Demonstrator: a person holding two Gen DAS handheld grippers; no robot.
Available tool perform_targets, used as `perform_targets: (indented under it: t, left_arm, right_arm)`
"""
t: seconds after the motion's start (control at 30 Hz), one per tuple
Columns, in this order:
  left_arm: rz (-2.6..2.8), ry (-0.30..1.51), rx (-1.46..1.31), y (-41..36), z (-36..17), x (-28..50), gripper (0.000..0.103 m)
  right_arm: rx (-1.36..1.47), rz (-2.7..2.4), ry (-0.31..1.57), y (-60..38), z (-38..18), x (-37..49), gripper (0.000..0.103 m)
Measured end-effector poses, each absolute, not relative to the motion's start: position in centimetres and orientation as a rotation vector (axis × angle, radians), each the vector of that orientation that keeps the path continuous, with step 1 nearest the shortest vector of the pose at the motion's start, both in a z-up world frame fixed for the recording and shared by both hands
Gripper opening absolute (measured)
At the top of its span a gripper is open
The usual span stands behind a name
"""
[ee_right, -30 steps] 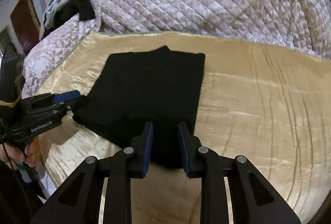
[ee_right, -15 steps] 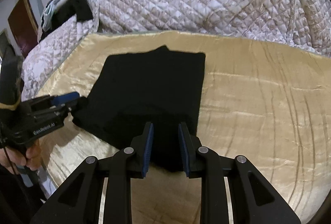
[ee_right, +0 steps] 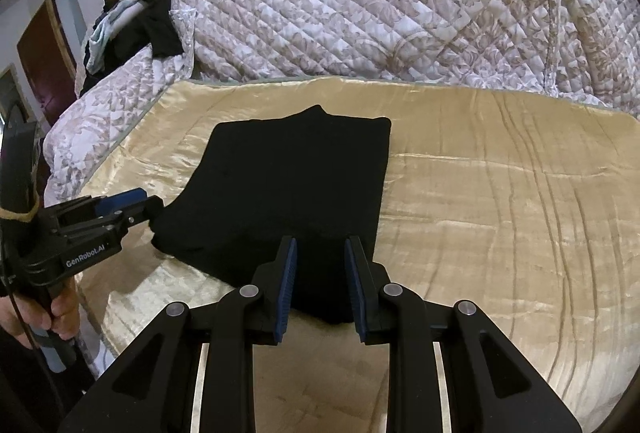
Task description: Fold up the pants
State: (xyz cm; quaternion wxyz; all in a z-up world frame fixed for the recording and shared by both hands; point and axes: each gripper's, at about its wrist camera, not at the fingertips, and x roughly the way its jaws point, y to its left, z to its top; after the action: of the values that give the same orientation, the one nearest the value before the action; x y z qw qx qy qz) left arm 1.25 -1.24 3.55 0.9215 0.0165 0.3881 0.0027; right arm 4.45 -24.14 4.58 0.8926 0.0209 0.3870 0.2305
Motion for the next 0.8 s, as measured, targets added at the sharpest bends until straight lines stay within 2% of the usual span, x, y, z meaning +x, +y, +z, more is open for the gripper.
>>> perform_targets:
  t: [0.3,0.53,0.67,0.8]
  left_arm:
    - [-0.013,0.809,0.034,-1.7,3.5,0.0,0.037]
    - [-0.023,0.831,0.034,-1.8,2.6,-0.7,0.041]
    - [-0.023,0.854,0.050,-2.0,1.5,-0.9,0.042]
    - [-0.022,0.873,0.053,-2.1,0.7,-0.8,0.042]
  right_arm:
    - [0.007,0.484,0.792,-23.5,4.7,2.9,0.025]
    - [-0.002,0.488,0.797,-23.6,4.5,2.2,0.025]
    - [0.001,0.489,0.818,-23.9,3.7,1.8,0.043]
    - [-0.011,0.473,0.842,-24.1,3.1,1.6,0.043]
